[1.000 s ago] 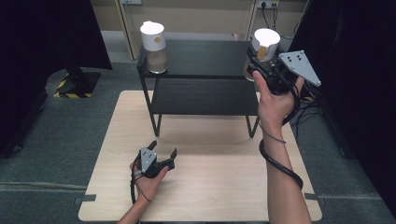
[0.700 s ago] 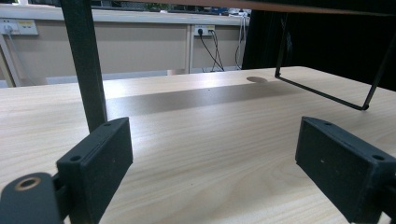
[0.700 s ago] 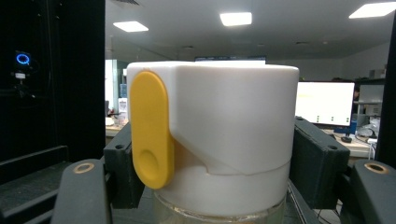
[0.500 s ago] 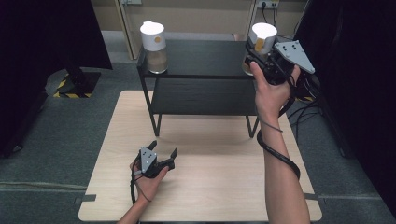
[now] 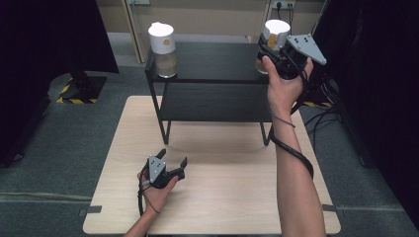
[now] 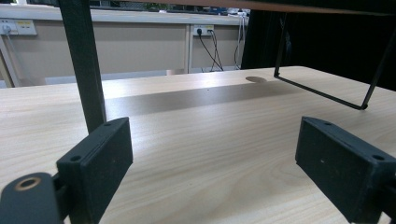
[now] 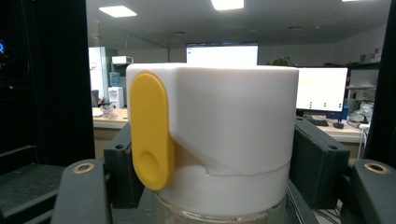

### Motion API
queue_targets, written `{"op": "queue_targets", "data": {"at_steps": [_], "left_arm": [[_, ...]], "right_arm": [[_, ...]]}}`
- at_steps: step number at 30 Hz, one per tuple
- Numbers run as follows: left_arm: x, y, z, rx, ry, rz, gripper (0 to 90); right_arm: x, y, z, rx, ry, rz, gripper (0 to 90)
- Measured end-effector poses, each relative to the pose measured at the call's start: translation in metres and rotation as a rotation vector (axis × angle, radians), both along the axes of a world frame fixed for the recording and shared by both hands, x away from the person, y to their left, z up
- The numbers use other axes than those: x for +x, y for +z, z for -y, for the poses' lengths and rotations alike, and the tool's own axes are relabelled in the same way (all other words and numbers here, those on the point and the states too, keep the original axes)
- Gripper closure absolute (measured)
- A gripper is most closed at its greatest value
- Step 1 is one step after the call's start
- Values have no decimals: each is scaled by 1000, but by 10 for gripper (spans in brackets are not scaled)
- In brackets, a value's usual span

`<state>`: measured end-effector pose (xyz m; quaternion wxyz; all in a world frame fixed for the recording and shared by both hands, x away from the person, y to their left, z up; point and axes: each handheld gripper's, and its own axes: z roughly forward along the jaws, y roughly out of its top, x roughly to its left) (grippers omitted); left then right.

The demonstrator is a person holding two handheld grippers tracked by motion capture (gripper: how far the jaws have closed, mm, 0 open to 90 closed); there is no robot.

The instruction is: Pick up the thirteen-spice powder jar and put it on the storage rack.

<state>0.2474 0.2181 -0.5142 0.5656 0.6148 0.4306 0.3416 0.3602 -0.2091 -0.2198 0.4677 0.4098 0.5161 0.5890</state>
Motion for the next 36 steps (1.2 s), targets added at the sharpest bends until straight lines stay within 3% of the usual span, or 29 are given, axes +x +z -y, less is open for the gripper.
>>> {"op": "queue_targets", "data": {"at_steps": [11, 36], "left_arm": [[0, 0, 0, 0, -2, -1, 110], [0, 0, 0, 4, -2, 2, 110]], "right_arm": [[13, -1, -2, -1, -11, -26, 307], [20, -3, -3, -14, -18, -43, 305]]}}
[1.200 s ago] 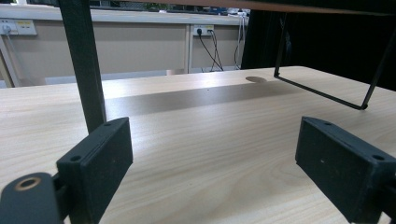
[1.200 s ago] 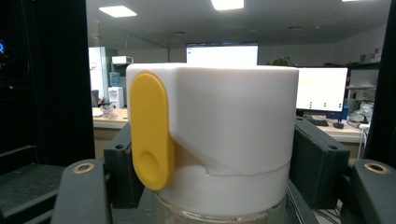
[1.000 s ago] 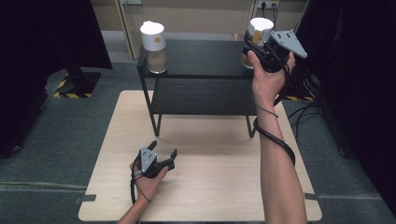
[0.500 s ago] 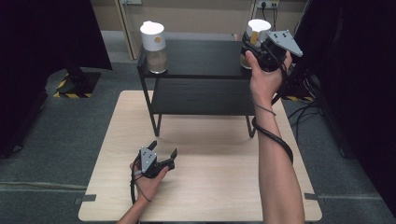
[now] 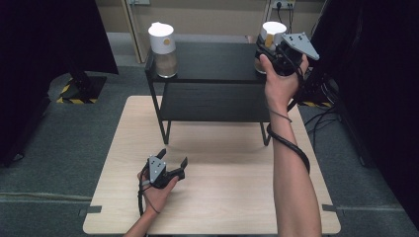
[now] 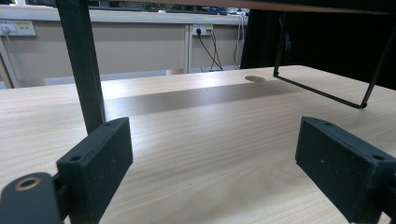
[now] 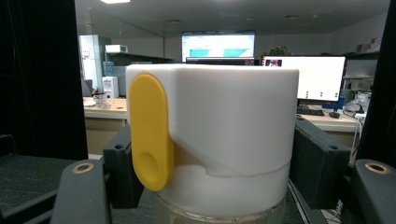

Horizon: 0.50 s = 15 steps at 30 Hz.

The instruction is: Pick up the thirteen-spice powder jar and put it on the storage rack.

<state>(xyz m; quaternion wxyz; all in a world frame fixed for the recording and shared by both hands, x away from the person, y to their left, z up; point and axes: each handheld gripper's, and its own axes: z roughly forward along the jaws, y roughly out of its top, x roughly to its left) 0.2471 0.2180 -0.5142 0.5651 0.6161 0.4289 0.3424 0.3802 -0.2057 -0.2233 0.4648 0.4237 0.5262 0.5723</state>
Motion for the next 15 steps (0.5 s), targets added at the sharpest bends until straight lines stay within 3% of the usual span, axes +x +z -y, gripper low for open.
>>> {"op": "queue_targets", "data": {"at_steps": [11, 15], "left_arm": [[0, 0, 0, 0, 0, -1, 110], [0, 0, 0, 1, 0, -1, 110]], "right_arm": [[0, 3, 1, -3, 3, 1, 255], [-4, 7, 3, -3, 7, -18, 116]]}}
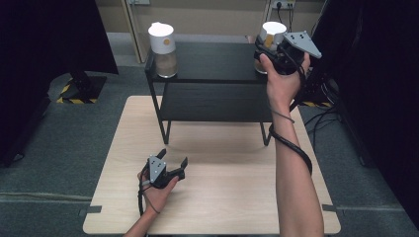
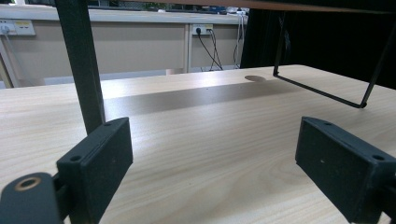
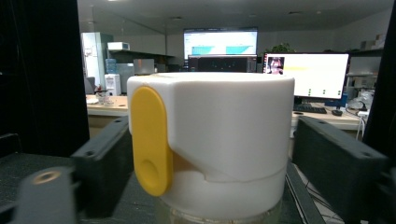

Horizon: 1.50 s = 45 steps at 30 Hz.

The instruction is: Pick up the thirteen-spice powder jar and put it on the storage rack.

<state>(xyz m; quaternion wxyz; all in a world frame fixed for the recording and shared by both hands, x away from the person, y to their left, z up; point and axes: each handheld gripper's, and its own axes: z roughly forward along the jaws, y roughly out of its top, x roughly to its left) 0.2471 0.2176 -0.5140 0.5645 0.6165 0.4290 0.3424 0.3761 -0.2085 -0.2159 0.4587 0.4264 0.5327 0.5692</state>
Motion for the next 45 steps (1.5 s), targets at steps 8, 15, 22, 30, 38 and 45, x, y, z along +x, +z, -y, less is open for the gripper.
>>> {"op": "queue_targets", "data": {"at_steps": [8, 15, 22, 30, 38, 45], "left_arm": [[0, 0, 0, -1, 0, -1, 110], [0, 0, 0, 0, 1, 0, 110], [0, 0, 1, 2, 2, -1, 110], [0, 0, 1, 3, 4, 1, 110], [-1, 0, 1, 5, 4, 2, 109], [-1, 0, 1, 5, 5, 3, 109]], "right_arm": [[-9, 1, 9, 6, 25, -20, 78], [-22, -1, 18, 14, 77, -28, 71], [-37, -5, 21, -3, 94, -39, 69], [-49, -11, 21, -11, 116, -46, 66], [-58, -21, 20, -22, 127, -53, 63], [-65, -33, 22, -24, 134, -59, 61]]}}
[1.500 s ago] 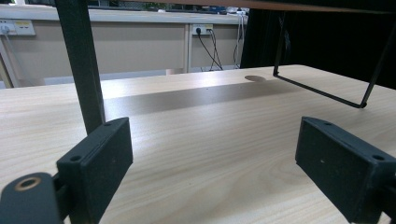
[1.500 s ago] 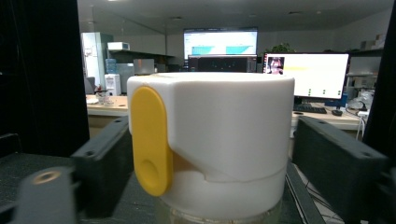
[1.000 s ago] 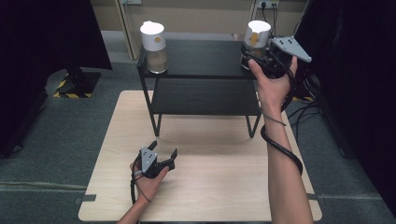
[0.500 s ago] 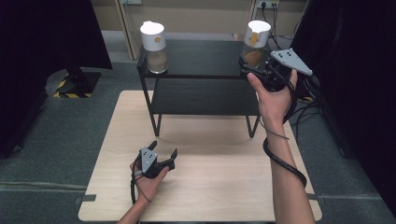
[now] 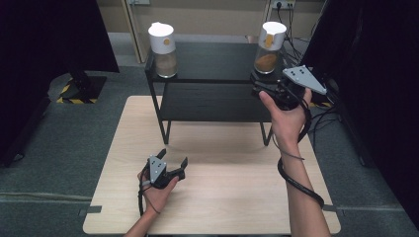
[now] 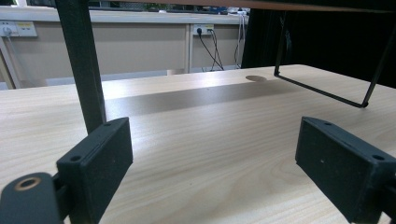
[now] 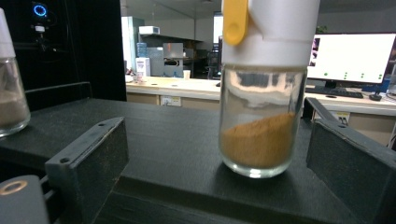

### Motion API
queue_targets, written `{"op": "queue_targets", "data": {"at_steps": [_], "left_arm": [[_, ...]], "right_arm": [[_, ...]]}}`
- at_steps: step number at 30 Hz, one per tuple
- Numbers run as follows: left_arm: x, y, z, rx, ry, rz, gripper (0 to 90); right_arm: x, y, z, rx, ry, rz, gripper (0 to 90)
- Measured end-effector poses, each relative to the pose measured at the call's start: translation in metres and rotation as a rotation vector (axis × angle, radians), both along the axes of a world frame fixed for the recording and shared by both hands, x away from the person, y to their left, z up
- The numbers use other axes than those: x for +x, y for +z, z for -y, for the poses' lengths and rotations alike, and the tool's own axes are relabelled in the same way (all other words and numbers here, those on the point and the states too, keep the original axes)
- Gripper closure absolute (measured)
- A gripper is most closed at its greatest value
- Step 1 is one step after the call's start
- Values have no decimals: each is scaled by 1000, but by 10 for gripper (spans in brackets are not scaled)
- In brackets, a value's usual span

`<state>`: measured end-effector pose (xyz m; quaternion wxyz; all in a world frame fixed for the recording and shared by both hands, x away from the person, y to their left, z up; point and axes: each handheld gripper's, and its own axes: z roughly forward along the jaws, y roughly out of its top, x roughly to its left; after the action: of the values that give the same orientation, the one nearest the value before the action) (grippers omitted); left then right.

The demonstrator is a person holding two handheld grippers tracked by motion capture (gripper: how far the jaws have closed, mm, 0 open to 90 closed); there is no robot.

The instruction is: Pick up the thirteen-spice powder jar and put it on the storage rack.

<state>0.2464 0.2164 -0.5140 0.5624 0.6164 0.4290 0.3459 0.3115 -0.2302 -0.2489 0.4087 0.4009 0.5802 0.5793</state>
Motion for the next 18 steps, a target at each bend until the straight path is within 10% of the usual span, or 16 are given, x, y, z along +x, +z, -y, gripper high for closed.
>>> {"op": "queue_targets", "data": {"at_steps": [18], "left_arm": [[0, 0, 0, 2, 0, 1, 110]], "right_arm": [[-13, -24, 3, -10, 20, -14, 58]]}}
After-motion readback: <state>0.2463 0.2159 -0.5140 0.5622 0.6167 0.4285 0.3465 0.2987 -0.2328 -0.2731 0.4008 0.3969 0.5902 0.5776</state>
